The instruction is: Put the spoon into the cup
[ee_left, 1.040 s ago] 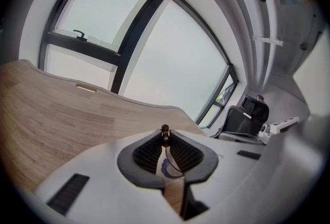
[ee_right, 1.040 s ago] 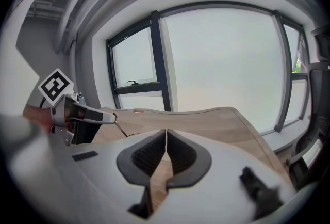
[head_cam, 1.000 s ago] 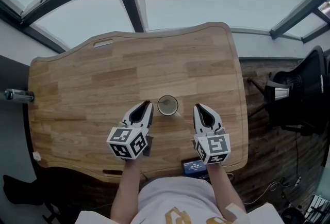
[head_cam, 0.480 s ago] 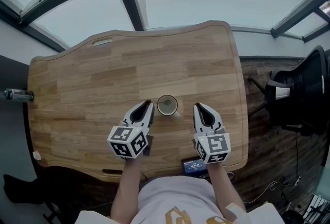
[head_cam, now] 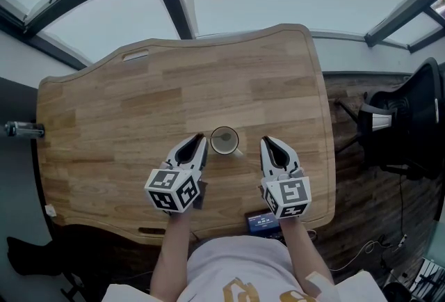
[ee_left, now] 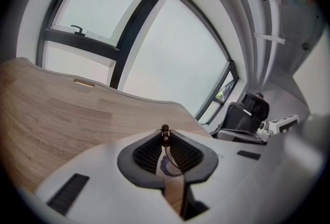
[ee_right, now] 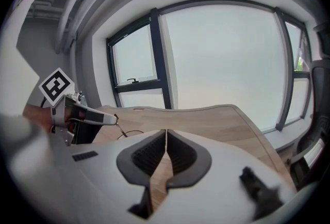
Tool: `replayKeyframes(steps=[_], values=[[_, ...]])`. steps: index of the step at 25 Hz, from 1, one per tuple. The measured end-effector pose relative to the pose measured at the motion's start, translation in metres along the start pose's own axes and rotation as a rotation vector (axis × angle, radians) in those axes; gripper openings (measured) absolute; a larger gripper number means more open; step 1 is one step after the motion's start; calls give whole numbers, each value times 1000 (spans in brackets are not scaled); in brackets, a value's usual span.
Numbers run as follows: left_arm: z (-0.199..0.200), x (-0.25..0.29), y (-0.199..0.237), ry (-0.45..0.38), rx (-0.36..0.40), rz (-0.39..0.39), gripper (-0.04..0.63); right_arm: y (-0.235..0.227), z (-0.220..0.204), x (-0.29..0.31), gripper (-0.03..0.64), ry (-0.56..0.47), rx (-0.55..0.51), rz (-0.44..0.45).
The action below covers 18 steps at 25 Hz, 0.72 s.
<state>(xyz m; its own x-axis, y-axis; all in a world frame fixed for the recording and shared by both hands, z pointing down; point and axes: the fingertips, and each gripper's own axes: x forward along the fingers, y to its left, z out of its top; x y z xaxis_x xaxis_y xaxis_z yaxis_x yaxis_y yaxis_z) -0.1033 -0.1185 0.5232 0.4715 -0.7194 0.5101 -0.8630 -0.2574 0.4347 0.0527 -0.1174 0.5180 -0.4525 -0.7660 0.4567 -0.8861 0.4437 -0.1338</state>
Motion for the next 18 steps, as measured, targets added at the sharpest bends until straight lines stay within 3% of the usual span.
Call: replayKeyframes(steps=[18], values=[[-9, 11, -1, 27, -3, 3, 52, -13, -9, 5, 32, 20, 29, -4]])
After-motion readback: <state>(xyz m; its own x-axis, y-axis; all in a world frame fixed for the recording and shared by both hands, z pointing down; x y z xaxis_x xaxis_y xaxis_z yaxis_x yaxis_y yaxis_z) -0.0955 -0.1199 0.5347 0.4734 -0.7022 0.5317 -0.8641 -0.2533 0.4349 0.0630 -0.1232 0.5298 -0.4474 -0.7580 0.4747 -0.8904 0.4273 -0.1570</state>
